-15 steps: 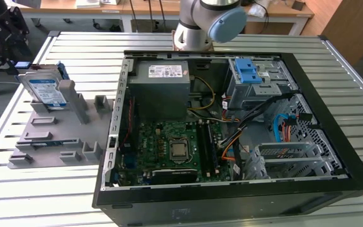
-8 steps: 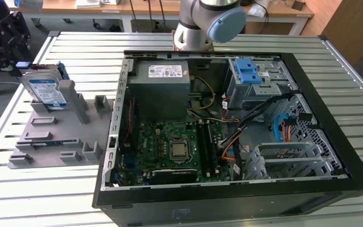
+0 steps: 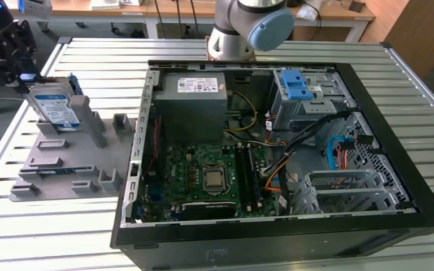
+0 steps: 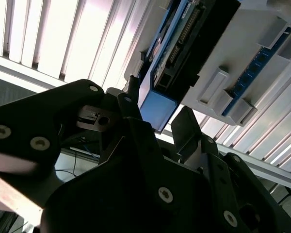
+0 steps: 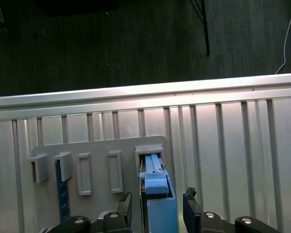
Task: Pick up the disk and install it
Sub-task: 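Pick up the disk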
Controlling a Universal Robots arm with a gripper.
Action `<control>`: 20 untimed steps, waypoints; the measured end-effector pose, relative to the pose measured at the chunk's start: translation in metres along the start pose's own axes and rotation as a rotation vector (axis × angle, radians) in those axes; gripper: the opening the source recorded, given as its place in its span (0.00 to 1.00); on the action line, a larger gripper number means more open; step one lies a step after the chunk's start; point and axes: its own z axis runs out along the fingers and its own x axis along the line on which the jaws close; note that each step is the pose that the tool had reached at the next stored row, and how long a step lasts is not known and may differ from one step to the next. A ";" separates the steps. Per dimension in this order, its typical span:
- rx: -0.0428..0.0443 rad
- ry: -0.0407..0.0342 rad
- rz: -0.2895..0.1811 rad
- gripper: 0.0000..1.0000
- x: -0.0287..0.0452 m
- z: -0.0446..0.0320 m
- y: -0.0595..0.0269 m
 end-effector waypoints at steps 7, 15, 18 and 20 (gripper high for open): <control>0.0001 0.0000 0.000 0.54 -0.0001 0.0039 0.0001; 0.0010 -0.0002 -0.017 0.54 -0.0001 0.0104 0.0002; 0.0016 -0.0002 -0.021 0.54 -0.0001 0.0123 0.0003; 0.0013 -0.0001 -0.022 0.54 -0.0001 0.0128 0.0003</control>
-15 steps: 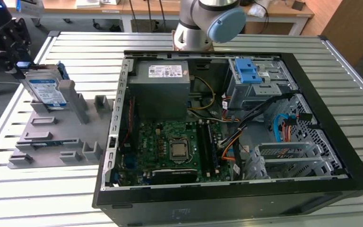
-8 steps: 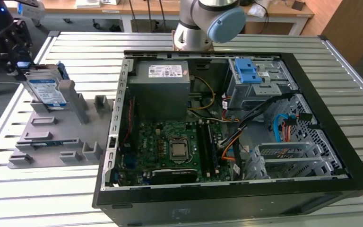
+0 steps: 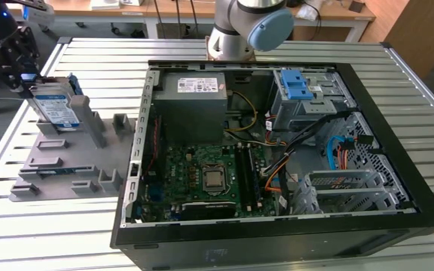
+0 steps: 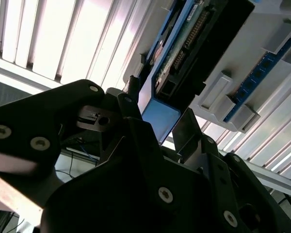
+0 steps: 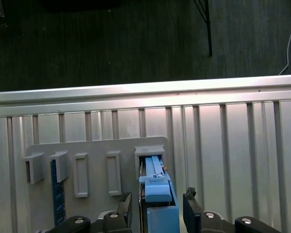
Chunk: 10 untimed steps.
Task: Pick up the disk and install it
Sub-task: 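Pick up the disk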
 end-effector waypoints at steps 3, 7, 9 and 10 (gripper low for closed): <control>0.0003 0.0000 0.000 0.54 0.0000 0.0013 0.0000; 0.0002 0.0000 0.000 0.54 0.0000 0.0031 0.0000; 0.0002 0.0000 0.000 0.54 0.0000 0.0038 0.0000; 0.0003 0.0000 0.000 0.54 0.0000 0.0043 0.0000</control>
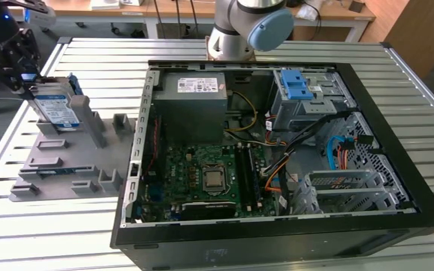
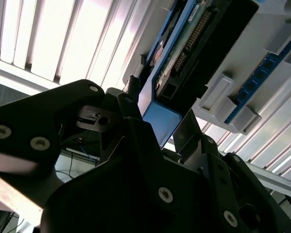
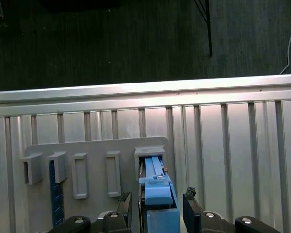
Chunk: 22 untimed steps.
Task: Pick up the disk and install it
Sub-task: 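Pick up the disk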
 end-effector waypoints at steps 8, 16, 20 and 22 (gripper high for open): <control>-0.0001 0.0001 0.000 0.44 0.0000 0.0033 0.0000; 0.0004 0.0008 -0.002 0.37 0.0000 0.0028 0.0000; 0.0000 0.0015 -0.027 0.37 0.0009 0.0025 0.0000; 0.0003 0.0015 -0.036 0.37 0.0012 0.0026 0.0000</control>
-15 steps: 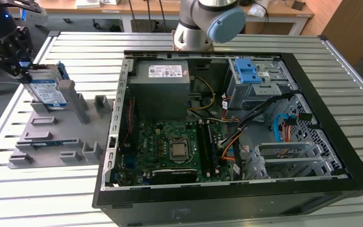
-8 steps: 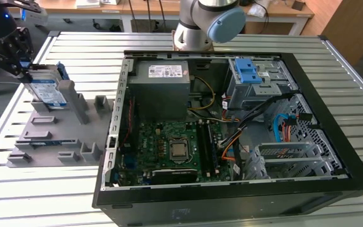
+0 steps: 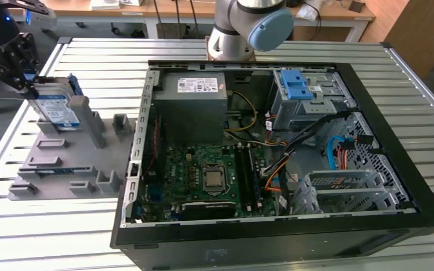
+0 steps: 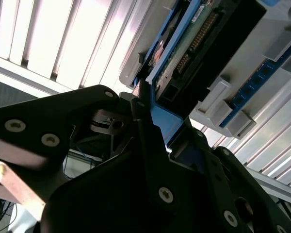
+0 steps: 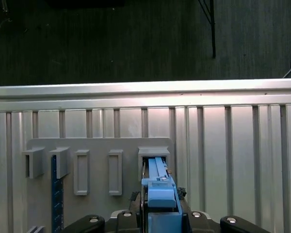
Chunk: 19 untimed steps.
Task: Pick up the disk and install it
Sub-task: 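Pick up the disk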
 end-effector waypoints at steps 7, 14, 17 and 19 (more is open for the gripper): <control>0.0001 0.0000 -0.005 0.37 0.0002 0.0000 -0.0001; 0.0001 0.0000 -0.005 0.45 0.0002 -0.0004 0.0000; 0.0002 -0.0001 -0.005 0.45 0.0001 -0.0008 -0.0001; 0.0000 -0.0001 -0.005 0.43 0.0002 -0.0011 0.0000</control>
